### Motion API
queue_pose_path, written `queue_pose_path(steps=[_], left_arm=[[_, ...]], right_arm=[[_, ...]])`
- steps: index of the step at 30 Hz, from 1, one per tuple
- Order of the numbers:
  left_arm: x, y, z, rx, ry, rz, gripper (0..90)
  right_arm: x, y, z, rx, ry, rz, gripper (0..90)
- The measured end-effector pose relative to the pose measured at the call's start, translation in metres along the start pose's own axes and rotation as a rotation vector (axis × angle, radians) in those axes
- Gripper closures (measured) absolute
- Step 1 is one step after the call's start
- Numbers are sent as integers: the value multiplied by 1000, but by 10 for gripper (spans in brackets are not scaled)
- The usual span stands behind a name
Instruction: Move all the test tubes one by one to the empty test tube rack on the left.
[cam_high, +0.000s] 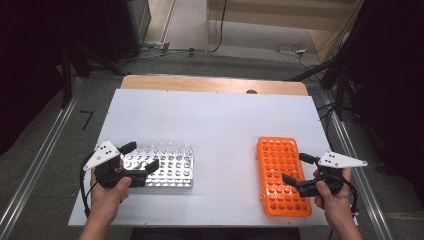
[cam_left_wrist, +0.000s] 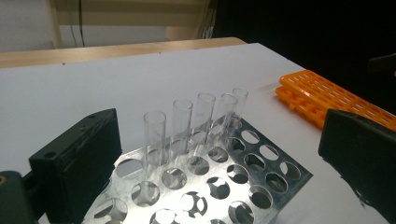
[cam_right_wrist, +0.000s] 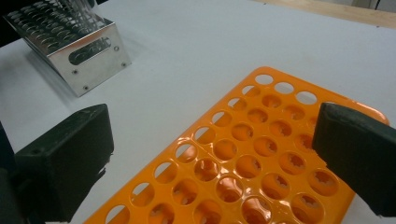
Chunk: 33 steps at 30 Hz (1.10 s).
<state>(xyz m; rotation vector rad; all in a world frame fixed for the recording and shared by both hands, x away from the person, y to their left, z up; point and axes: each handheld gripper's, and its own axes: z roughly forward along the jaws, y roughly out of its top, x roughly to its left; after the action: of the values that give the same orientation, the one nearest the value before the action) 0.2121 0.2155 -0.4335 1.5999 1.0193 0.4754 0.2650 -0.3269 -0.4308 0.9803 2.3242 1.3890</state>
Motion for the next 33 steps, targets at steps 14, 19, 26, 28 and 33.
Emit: queue_pose_path(steps=[14,19,26,28,33], left_arm=[[6,-14,-22,-25,5,11,0],[9,-18,-32,-41,8,15,0],[19,-21,-37,-57,11,19,0],[22,-21,-38,-65,11,12,0],[27,-23,-42,-71,18,15,0]], right_arm=[[-21,-13,-5,-6,-46,16,0],[-32,-21,-7,-18,-62,36,0],[-47,-29,-14,-37,-91,55,0],[-51,-32,-15,-41,-97,69,0],[-57,-38,-16,-36,-119,62,0]])
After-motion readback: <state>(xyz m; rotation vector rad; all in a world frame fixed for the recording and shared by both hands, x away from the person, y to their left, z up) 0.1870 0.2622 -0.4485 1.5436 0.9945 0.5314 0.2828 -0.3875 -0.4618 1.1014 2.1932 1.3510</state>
